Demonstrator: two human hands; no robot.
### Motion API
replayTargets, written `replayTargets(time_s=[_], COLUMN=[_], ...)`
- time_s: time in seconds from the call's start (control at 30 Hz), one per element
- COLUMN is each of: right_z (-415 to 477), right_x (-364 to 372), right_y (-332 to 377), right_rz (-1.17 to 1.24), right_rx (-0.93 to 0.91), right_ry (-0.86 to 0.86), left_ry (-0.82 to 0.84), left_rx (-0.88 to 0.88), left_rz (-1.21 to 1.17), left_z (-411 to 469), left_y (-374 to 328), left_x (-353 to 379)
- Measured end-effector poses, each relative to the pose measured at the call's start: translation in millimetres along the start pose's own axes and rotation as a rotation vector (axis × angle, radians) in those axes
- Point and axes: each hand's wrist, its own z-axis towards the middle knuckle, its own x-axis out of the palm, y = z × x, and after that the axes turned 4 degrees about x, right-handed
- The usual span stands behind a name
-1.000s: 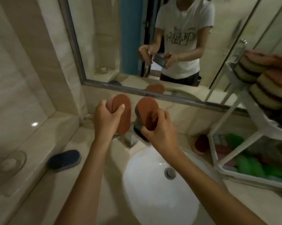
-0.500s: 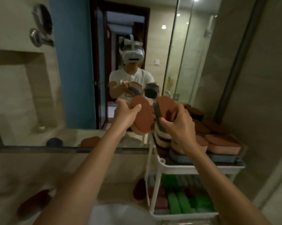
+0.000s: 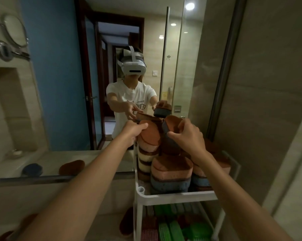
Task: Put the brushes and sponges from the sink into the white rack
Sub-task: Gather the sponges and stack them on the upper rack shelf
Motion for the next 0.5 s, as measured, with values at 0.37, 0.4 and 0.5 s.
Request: replayTargets(time_s=[0.37, 0.4, 0.5], right_z=[6, 6, 8], right_x=[3, 3, 5], right_y=[-8, -8, -6], right_rz=[0.007, 0.005, -0.007], right_rx=[0.02, 0.022, 0.031], right_ry=[0.027, 0.029, 0.029], left_ry=[0.003, -0.003, 0.003], left_rx=[-0.008, 0.013, 0.024], left_rz=[0.162, 0.223, 0.32], left_z=[11, 11, 13], left_y=[19, 20, 25], left_x=[7, 7, 7])
